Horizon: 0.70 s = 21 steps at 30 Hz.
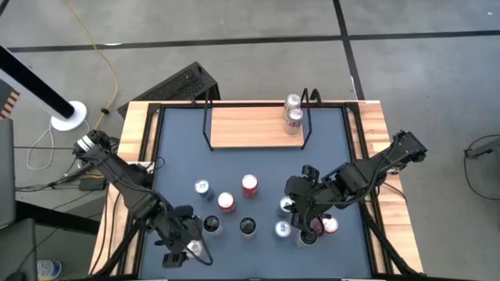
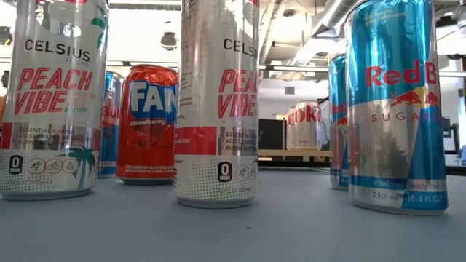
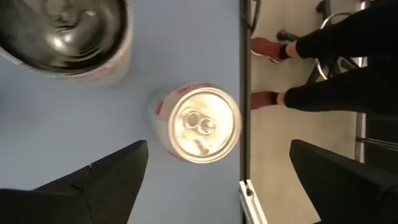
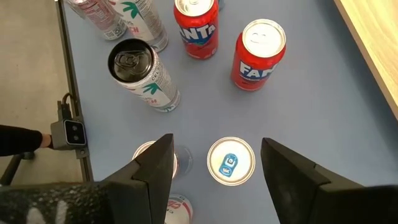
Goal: Place canned beverage on shelf
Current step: Put the silver soda can on the shelf aligned with the other silver soda cans
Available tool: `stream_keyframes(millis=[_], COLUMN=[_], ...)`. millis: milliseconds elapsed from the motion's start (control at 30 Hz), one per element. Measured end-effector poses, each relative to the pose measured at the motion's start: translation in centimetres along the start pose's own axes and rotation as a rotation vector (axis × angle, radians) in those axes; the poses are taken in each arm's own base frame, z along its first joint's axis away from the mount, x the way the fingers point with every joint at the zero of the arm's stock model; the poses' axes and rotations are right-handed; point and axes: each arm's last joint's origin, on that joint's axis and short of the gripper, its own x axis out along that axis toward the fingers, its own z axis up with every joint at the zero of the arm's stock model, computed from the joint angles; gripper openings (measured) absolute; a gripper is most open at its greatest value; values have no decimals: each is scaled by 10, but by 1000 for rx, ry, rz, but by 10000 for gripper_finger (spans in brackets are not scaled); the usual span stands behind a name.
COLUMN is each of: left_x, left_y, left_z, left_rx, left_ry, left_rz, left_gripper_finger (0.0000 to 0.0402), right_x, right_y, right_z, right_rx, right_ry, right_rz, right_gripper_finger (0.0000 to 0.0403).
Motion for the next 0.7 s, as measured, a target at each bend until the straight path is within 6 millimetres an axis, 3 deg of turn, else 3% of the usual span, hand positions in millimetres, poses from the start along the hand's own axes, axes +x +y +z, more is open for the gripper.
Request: stream_keyframes(millis=[533, 700], left_x=[0, 4], left_y=[0, -8], left_z=[-3, -5], left_rx=[-33, -2], left_ry=[-9, -83], left_rz=[35, 64], left_gripper_finger=[387, 387], right_x=[0, 0], right_y=[-1, -1], right_z=[1, 1], right_rx=[5, 3], right_ry=[1, 5], right_rz=[0, 4], right_gripper_finger=[225, 225])
